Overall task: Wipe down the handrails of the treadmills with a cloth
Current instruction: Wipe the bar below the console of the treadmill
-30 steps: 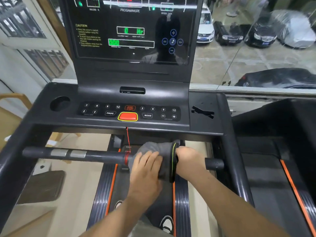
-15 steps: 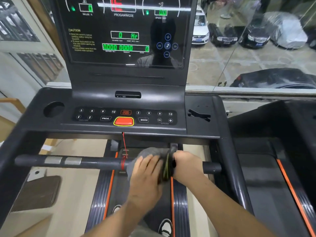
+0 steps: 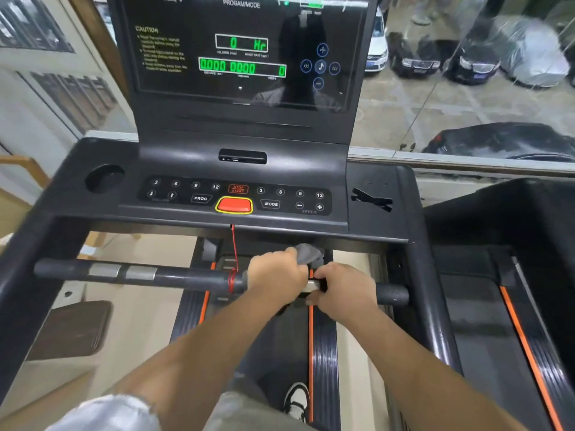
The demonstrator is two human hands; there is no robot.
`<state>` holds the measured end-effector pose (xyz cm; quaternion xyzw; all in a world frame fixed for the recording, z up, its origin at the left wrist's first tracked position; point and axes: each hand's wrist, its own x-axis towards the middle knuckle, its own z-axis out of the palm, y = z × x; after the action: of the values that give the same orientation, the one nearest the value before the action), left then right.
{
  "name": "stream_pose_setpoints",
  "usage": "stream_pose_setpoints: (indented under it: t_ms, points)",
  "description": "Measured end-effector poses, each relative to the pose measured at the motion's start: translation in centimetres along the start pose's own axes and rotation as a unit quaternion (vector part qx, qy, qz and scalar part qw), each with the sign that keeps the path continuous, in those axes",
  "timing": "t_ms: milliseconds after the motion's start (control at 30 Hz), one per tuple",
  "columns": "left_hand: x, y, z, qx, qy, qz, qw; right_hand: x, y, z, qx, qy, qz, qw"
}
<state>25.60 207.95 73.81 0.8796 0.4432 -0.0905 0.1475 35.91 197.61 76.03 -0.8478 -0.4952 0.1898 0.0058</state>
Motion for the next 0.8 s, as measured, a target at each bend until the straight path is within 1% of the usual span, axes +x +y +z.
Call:
stream_pose_setpoints:
  t_ms: [67,100,133,167,200,233,267,300,333,367,400,433,467,500,567,600,700,733,800]
  points:
    - [-3.7,-0.5,0.9,-0.014,0.111,0.085,0.990,-0.2,-0.1,-0.2,0.000,0.009,0.013,1.000]
    - [-5.2,-1.0,1.4,-0.051,0.153,0.106,0.981,-0.2,-0.2,-0.3,-0.008,0.016,0.011,1.000]
    - [-6.6,-1.6,1.9,-0.098,0.179,0.111,0.973,-0.3,-0.2,-0.4,-0.023,0.018,0.006,1.000]
    - [-8.1,-2.1,2.5,-0.149,0.176,0.096,0.968,-0.4,-0.2,-0.5,-0.037,0.018,-0.003,0.999]
    - [-9.6,-2.3,3.6,-0.206,0.151,0.066,0.965,-0.4,-0.1,-0.4,-0.047,0.023,-0.014,0.999]
    - [-11.2,-2.3,4.8,-0.277,0.095,0.008,0.956,-0.3,0.0,-0.3,-0.049,0.028,-0.019,0.998]
    - [-12.4,-2.2,6.1,-0.365,0.037,-0.069,0.928,-0.2,0.1,-0.2,-0.045,0.030,-0.017,0.998]
    - [-13.1,-2.2,6.9,-0.460,0.004,-0.167,0.872,-0.2,0.1,-0.1,-0.037,0.023,-0.015,0.999]
    - [-13.3,-2.3,7.3,-0.545,-0.001,-0.267,0.795,-0.1,0.0,0.0,-0.028,0.013,-0.012,0.999]
    - [-13.2,-2.5,7.0,-0.607,-0.009,-0.348,0.715,-0.1,0.0,0.0,-0.020,0.005,-0.009,1.000]
    - [-12.7,-2.7,6.5,-0.657,-0.024,-0.394,0.642,-0.2,0.0,-0.1,-0.015,0.000,-0.004,1.000]
    - [-12.0,-2.8,5.7,-0.702,-0.034,-0.411,0.581,-0.2,0.0,-0.1,-0.014,0.001,-0.003,1.000]
    - [-11.1,-2.9,5.2,-0.744,-0.025,-0.401,0.534,-0.3,0.1,-0.1,-0.016,0.003,-0.004,1.000]
    - [-10.4,-2.8,4.7,-0.775,-0.012,-0.387,0.499,-0.4,0.1,-0.1,-0.019,0.005,-0.005,1.000]
    - [-9.3,-2.3,4.3,-0.815,-0.010,-0.358,0.456,-0.4,0.0,0.0,-0.016,0.008,-0.001,1.000]
    - [-8.8,-1.7,4.5,-0.824,-0.027,-0.350,0.444,-0.4,-0.1,0.0,-0.012,0.008,0.002,1.000]
    - [-7.3,1.0,4.5,-0.836,-0.108,-0.331,0.425,-0.4,-0.3,-0.2,-0.013,0.006,-0.003,1.000]
    - [-6.8,1.9,4.4,-0.844,-0.132,-0.316,0.412,-0.4,-0.3,-0.2,-0.020,0.006,-0.004,1.000]
    - [-6.3,3.1,4.1,-0.857,-0.153,-0.298,0.392,-0.3,-0.3,-0.2,-0.033,0.002,-0.014,0.999]
